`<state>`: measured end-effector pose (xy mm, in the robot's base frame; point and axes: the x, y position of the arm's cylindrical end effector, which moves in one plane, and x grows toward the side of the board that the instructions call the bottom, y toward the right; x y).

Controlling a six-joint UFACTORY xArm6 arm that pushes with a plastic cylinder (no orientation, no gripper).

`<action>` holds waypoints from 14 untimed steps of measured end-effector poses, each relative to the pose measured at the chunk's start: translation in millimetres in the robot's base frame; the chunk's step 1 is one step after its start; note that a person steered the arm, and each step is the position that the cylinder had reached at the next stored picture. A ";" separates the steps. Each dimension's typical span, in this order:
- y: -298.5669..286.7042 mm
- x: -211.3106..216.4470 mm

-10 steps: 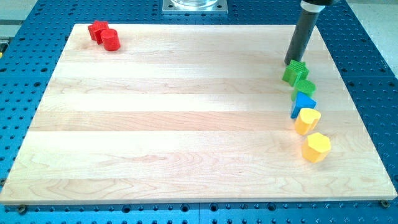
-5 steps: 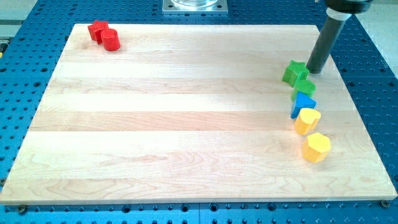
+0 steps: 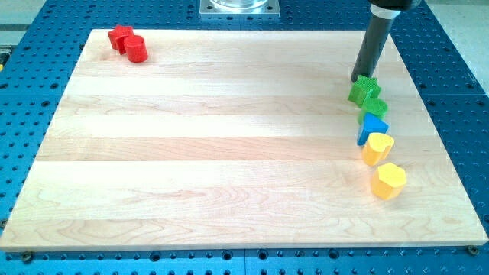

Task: Slide the red star vertically above the green star

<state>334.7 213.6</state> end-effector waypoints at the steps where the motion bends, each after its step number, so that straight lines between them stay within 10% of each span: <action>1: 9.2 7.5; 5: 12.8 9.8; 7: -217.9 50.9; 10: -517.3 -32.9; 12: -482.5 -127.8; 14: -328.6 -27.3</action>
<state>307.4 -115.0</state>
